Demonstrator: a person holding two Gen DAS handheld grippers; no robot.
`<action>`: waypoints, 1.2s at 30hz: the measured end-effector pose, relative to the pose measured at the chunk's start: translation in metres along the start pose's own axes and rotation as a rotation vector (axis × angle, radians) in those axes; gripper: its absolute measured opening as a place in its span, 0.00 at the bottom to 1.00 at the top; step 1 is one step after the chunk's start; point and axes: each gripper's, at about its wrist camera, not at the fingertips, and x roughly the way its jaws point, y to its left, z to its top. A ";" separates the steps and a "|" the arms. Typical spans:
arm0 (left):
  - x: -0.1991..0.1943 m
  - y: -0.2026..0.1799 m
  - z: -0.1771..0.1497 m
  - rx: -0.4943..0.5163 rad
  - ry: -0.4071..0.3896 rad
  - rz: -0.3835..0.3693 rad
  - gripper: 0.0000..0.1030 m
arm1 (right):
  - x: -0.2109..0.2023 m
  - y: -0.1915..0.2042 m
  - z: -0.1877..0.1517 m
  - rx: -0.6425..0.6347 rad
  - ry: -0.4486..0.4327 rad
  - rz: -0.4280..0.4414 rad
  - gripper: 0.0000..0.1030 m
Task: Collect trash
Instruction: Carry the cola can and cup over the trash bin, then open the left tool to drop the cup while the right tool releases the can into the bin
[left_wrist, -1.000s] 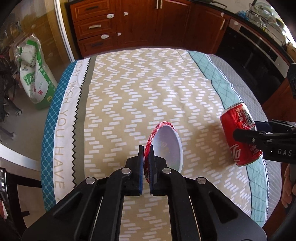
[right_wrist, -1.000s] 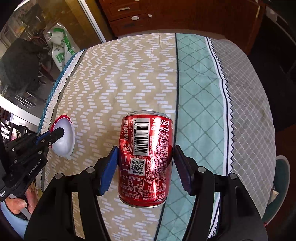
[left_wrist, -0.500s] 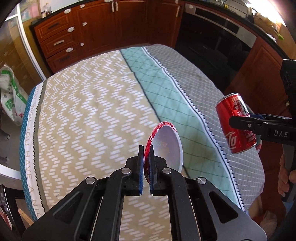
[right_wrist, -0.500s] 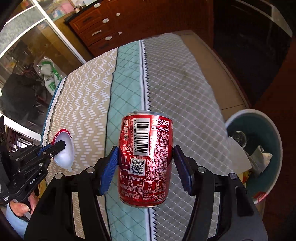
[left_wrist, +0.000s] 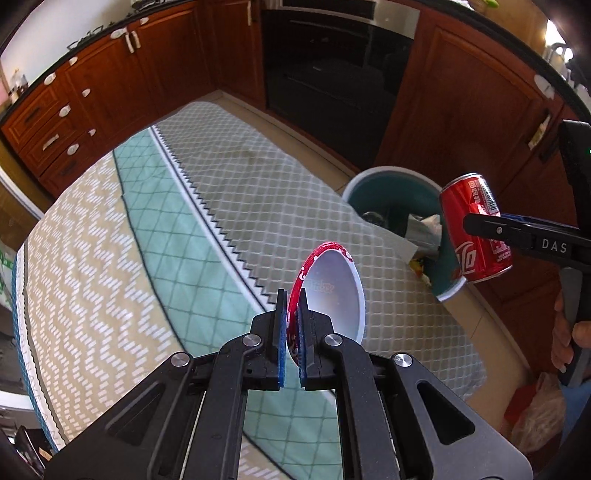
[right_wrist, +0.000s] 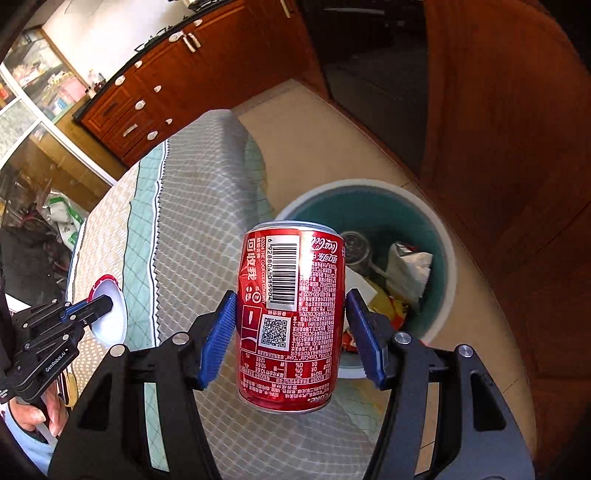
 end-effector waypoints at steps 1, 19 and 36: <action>0.003 -0.008 0.003 0.012 0.004 -0.008 0.05 | -0.003 -0.009 -0.001 0.011 -0.005 -0.006 0.56; 0.068 -0.107 0.051 0.143 0.105 -0.065 0.06 | -0.001 -0.086 0.001 0.113 -0.016 -0.016 0.56; 0.082 -0.117 0.061 0.170 0.066 -0.008 0.75 | 0.017 -0.089 0.007 0.118 0.021 -0.030 0.56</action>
